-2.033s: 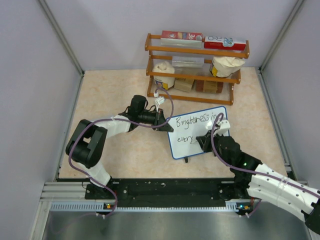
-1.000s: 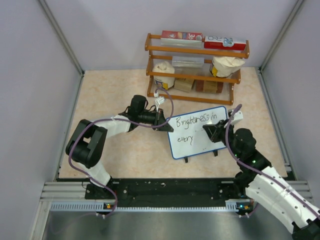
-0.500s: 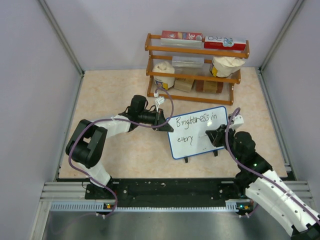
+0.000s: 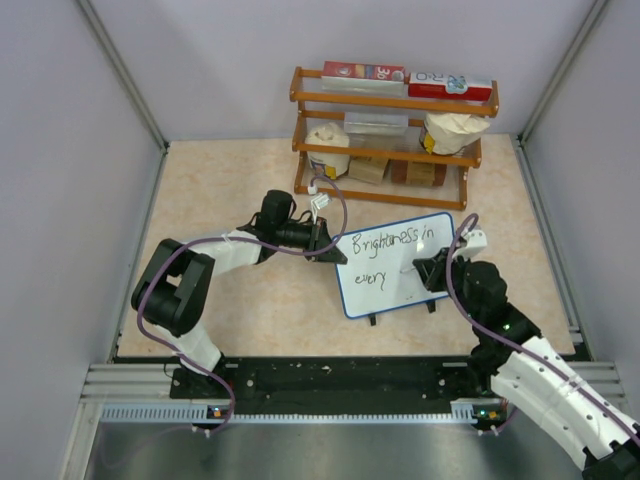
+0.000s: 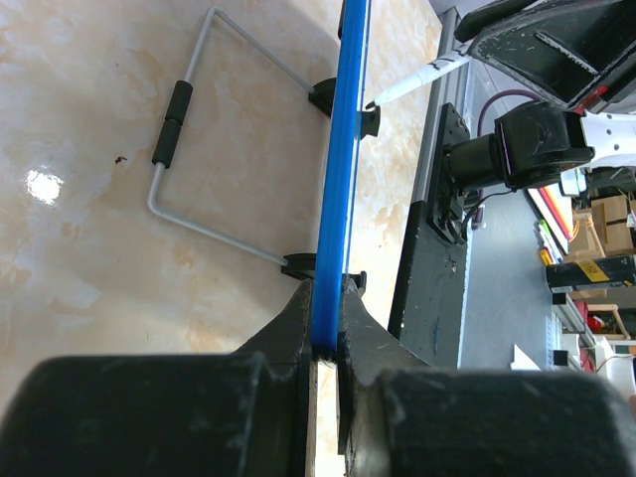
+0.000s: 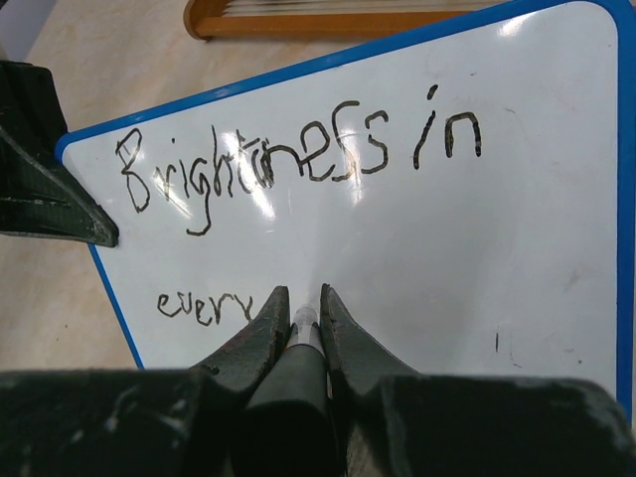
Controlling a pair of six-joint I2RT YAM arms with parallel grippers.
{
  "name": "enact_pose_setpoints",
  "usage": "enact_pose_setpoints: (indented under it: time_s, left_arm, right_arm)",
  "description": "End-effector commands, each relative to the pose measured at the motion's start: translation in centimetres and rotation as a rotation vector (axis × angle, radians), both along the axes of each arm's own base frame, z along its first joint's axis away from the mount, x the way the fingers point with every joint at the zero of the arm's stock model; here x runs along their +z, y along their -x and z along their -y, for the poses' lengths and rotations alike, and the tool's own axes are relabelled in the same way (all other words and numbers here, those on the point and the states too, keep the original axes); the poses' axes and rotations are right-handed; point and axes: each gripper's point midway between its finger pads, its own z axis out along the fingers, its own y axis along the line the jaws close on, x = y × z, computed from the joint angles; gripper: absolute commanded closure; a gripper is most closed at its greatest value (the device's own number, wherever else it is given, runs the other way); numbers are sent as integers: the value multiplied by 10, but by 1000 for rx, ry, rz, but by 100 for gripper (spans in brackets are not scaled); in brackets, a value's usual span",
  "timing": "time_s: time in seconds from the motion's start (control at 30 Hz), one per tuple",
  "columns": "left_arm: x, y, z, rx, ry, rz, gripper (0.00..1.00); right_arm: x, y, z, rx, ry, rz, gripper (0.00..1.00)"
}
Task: Write a sentence on the whiteboard
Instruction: Write with the whiteboard marker on the whiteboard.
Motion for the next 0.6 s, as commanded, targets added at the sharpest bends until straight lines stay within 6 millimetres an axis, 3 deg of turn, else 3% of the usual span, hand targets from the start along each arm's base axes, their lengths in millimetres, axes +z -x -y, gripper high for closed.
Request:
enact_pose_setpoints:
  time_s: [0.0, 0.57]
  left_arm:
    - [-43, -10, -10, 58, -155, 77, 100]
    - [-43, -10, -10, 57, -153, 77, 100]
  right_arm:
    - [18, -11, 0, -25, -26, 59, 100]
    - [-5, -6, -10, 27, -24, -15, 100]
